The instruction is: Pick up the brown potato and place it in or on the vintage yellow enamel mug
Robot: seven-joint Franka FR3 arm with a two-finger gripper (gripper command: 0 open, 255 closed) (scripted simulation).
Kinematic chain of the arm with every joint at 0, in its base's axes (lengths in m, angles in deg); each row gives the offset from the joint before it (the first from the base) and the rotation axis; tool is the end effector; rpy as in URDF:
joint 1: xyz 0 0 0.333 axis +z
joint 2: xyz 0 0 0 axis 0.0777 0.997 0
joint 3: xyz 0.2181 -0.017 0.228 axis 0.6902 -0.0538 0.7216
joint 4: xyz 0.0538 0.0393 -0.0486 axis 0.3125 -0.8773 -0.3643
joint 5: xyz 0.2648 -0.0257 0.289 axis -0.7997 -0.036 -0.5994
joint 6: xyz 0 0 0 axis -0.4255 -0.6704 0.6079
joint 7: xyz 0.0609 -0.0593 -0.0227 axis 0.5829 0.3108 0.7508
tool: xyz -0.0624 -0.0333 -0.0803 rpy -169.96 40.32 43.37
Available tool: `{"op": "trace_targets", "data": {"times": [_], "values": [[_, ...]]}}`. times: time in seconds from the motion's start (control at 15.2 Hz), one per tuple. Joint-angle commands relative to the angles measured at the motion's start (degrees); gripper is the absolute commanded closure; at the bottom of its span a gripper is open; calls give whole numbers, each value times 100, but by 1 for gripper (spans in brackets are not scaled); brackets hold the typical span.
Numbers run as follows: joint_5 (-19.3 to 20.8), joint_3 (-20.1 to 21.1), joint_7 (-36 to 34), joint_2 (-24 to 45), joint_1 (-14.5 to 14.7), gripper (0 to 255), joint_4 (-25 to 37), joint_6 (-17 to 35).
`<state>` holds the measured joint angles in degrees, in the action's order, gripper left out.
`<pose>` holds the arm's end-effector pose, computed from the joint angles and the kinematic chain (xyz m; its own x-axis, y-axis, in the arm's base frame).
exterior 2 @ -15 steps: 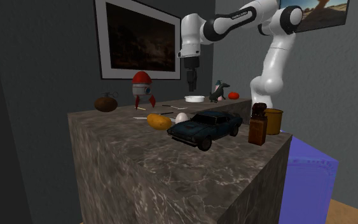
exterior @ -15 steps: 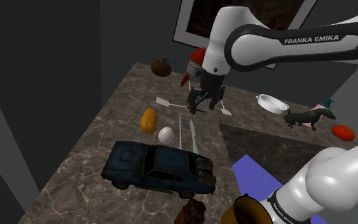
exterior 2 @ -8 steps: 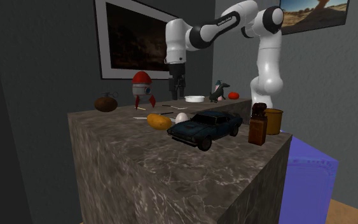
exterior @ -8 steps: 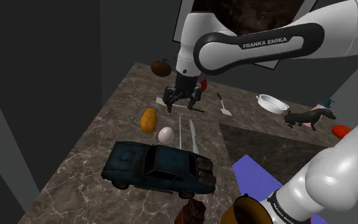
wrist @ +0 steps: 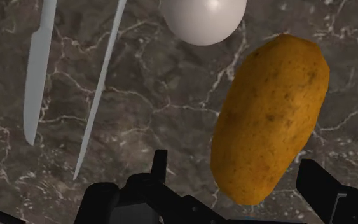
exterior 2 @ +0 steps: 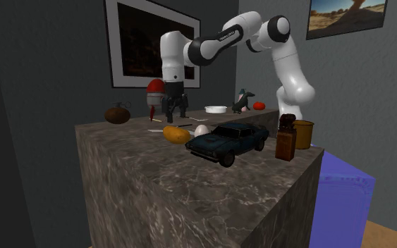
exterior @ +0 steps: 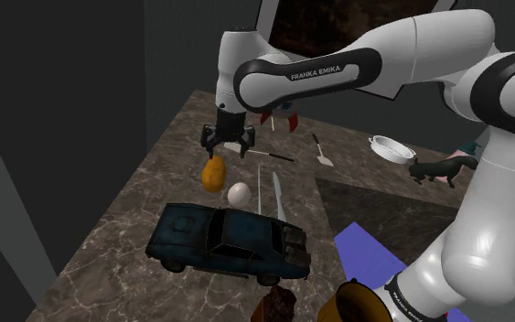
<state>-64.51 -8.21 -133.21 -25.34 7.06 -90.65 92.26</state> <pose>0.5782 0.2484 0.3868 0.9135 -0.4069 0.0067 -0.4058 -0.9096 0.0894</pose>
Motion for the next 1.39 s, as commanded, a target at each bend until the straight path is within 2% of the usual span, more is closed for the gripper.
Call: {"op": "trace_targets", "data": {"times": [0.0, 0.07, 0.59, 1.06, 1.12, 1.32], "values": [[204, -71, -338, 516, 185, 0, 617, -135], [264, -110, -430, 699, 249, 0, 835, -177], [372, -179, -502, 886, 246, 0, 515, 316], [372, -179, -502, 887, 246, 0, 517, 314], [372, -179, -502, 887, 246, 255, 517, 314], [373, -180, -503, 889, 247, 255, 517, 315]]}}
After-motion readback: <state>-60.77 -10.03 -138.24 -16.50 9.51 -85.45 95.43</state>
